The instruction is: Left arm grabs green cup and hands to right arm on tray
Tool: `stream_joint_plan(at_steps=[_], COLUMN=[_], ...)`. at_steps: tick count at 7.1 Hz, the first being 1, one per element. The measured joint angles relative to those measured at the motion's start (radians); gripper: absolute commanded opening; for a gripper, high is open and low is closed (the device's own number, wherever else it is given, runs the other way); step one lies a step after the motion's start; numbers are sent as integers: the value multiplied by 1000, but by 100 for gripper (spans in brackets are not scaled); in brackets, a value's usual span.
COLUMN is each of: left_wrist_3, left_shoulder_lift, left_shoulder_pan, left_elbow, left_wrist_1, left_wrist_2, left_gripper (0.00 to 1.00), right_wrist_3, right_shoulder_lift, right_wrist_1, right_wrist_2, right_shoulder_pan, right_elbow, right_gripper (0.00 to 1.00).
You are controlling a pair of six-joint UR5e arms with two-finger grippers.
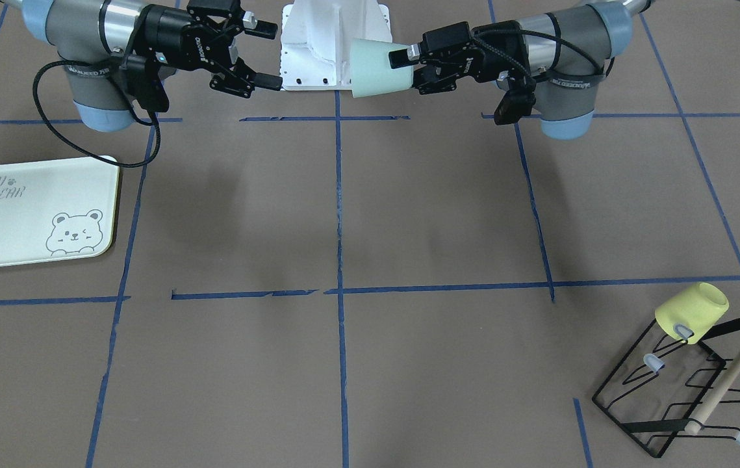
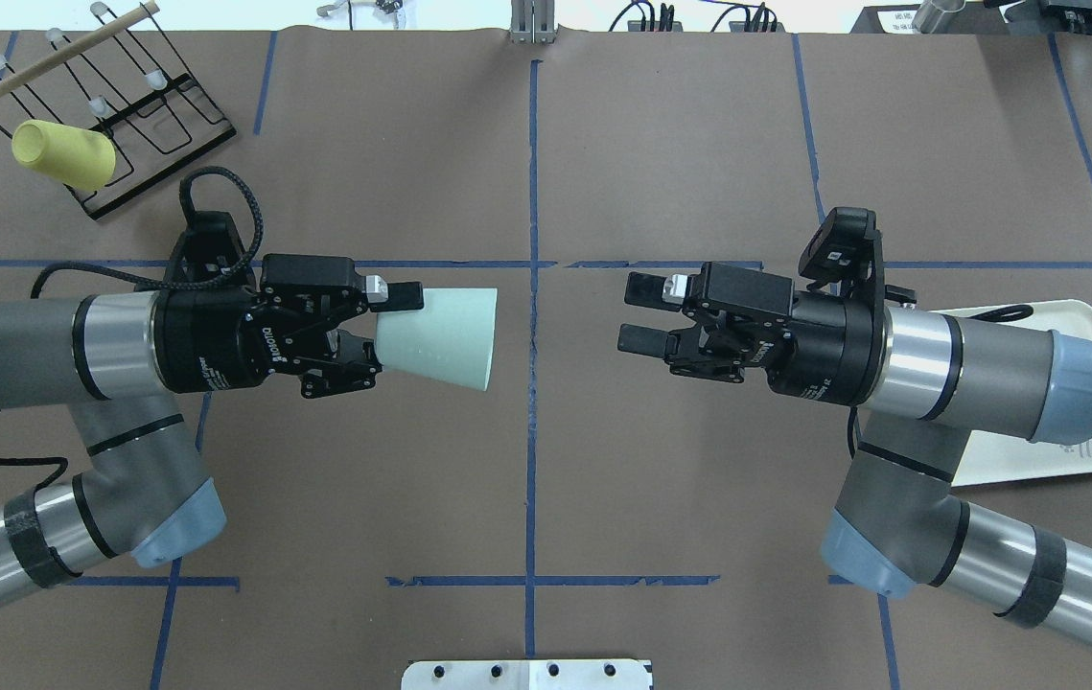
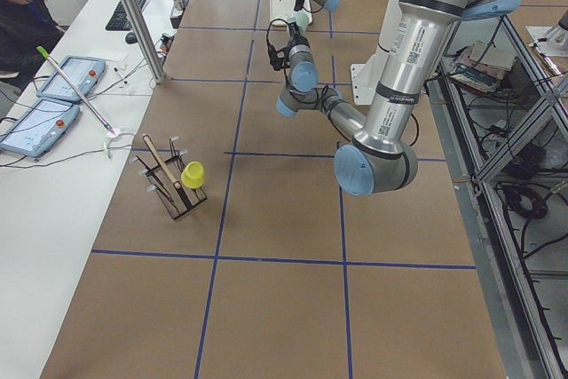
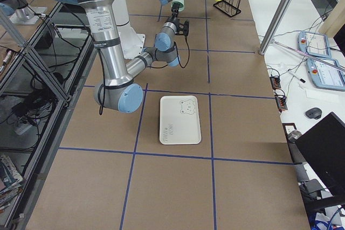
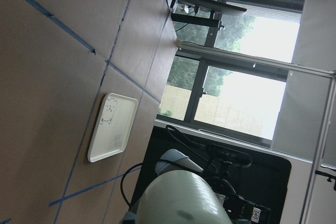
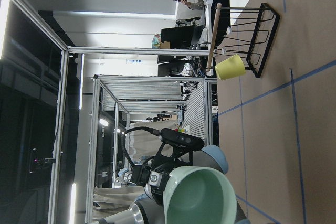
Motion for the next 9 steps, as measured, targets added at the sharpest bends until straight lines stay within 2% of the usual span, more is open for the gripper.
stream_joint_plan(at_steps=[3,9], left_wrist_3=[0,1], left_shoulder_lift=[-14,-47], left_shoulder_pan=[43,56], left_elbow=[25,70], left_wrist_1=[-29,-23], left_wrist_2=[26,50], left_gripper=[9,9], right_wrist_3=[7,9], right_shoulder_lift=[43,108], right_wrist_1=[26,-62], right_wrist_2=[-24,-30], right_shoulder_pan=[-19,-44], right_elbow=[-40,-40], right_gripper=[100,99])
